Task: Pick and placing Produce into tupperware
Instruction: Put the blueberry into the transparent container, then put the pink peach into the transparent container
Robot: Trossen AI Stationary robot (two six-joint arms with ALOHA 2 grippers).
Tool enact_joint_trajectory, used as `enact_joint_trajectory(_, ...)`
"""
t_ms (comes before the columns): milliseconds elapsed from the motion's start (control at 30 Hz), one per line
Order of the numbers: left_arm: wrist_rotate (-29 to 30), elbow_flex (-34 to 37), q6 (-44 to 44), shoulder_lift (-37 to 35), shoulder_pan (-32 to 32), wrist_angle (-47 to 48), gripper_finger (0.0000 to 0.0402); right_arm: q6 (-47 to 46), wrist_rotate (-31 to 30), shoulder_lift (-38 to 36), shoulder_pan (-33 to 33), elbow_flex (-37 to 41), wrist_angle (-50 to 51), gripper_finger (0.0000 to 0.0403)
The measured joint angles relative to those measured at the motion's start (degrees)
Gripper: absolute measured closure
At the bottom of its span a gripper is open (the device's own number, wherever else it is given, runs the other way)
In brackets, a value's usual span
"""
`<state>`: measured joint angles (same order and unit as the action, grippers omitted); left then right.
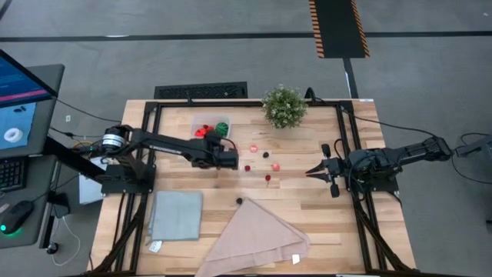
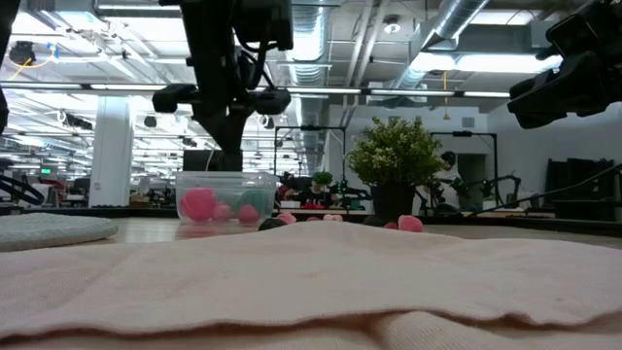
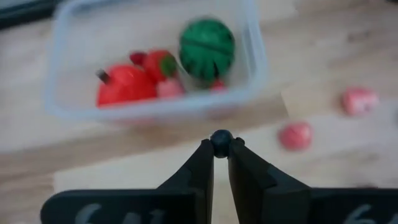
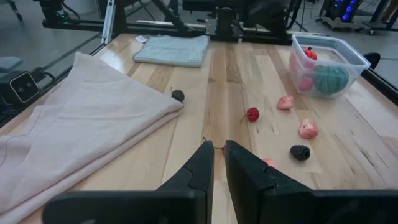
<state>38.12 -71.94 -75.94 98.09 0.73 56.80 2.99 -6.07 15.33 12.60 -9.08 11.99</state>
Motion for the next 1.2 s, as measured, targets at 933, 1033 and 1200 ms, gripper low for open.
enact_joint_trajectory(933,-8.18,0.00,19.13,1.11,4.72,-19.27,0.0259,0.00,0.00,0.02,-0.01,0.00,0.00,0.0339)
enact_joint_trajectory(1033,-10.86,0.04,19.58,2.69,3.36,-21.05,0.0254,0.00,0.00,0.02,0.00,0.00,0.20,0.0339)
enact_joint_trajectory(1200,-13.10,0.10,16.62,7.18,2.25,-21.69,0.0221,-0.01,-0.01,0.06,-0.02,0.00,0.87,0.0339)
